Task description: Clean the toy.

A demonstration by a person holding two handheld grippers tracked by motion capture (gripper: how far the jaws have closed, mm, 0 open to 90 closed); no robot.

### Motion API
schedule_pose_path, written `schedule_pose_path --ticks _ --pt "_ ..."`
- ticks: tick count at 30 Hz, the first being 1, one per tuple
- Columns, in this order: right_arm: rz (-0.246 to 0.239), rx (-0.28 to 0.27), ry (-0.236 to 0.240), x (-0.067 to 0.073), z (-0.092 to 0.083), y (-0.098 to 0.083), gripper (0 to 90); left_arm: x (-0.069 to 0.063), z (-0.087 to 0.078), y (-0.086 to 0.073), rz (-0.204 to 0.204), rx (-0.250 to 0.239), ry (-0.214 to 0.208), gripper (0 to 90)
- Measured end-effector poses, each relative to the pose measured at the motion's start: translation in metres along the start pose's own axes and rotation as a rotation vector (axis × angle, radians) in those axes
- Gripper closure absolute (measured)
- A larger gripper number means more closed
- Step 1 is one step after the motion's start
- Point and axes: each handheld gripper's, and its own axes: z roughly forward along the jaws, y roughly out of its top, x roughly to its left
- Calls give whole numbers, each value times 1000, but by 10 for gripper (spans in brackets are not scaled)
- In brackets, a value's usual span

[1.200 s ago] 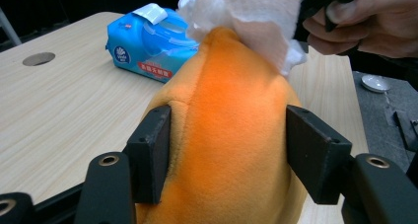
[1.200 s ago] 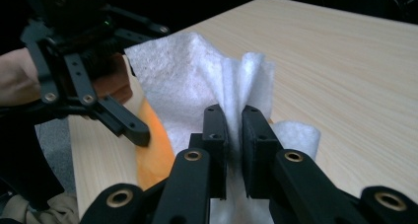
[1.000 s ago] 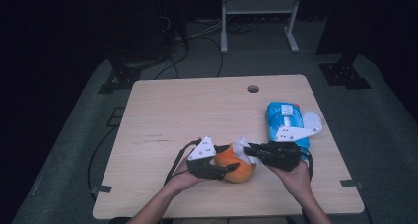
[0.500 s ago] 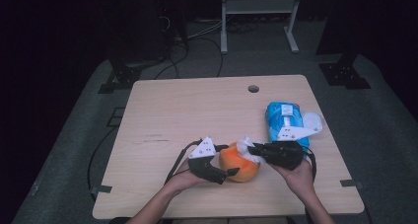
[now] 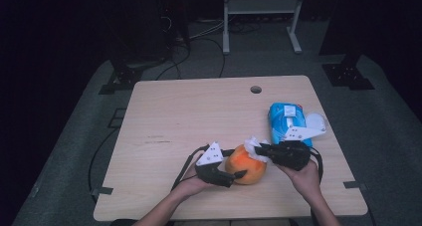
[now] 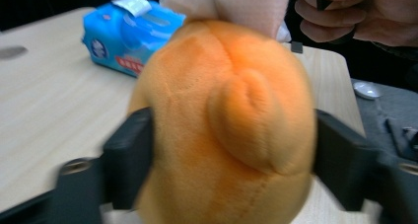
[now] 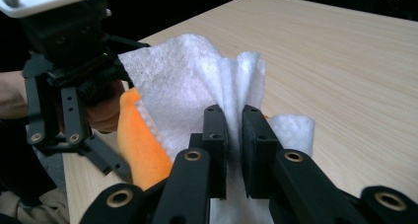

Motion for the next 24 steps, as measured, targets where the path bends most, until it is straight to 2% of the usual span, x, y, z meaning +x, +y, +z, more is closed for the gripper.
schedule_pose_path --ticks 2,6,9,11,13,14,15,17,21,22,23,24 --pt "-2 -10 4 1 -2 2 813 0 -8 7 29 -5 -4 353" --pt "-20 -8 25 7 -1 5 813 1 -21 17 71 2 -11 370" --pt "-37 -2 53 16 6 7 813 1 -19 13 84 31 6 366" --pt "-61 4 89 28 14 9 813 -2 -13 8 81 30 -11 361" --pt "-91 13 99 39 20 11 813 -6 -10 7 106 38 -15 353" --pt "-91 13 99 39 20 11 813 -6 -10 7 106 38 -15 351" --pt "-114 18 102 43 22 13 813 -6 -10 7 107 36 -16 352" --pt "-106 14 98 40 20 13 814 -6 -10 5 95 28 -22 352" --pt "-62 25 46 19 16 4 813 -10 -7 3 128 38 -41 352" --pt "-62 25 46 19 16 4 813 -10 -7 3 128 38 -41 352" --pt "-57 46 -13 7 13 -1 813 -11 -6 3 137 39 -42 352" --pt "-42 51 -25 3 11 -4 813 -10 -6 3 139 39 -41 352"
